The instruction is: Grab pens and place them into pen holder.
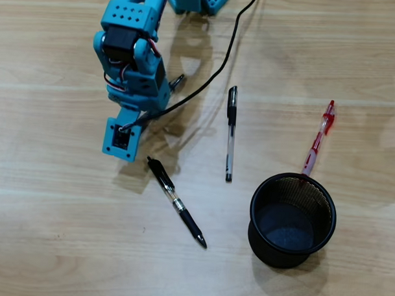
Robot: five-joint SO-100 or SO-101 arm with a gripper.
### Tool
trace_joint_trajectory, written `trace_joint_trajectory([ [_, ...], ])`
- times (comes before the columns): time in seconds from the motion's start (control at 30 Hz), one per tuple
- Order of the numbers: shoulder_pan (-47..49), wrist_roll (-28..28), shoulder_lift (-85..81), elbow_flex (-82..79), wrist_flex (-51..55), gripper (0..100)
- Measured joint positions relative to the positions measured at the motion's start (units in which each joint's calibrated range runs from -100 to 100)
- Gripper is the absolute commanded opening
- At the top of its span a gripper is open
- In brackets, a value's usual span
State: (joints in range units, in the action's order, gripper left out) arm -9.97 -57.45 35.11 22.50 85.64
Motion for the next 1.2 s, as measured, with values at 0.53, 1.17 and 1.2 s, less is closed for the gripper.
trace_joint_trajectory([
  [0.53, -0.18, -1.51, 4.24, 2.57, -2.6, 2],
  [1.17, 1.44, -1.56, -4.83, 3.11, -2.6, 2],
  [1.2, 1.71, -1.56, -5.77, 3.11, -2.6, 2],
])
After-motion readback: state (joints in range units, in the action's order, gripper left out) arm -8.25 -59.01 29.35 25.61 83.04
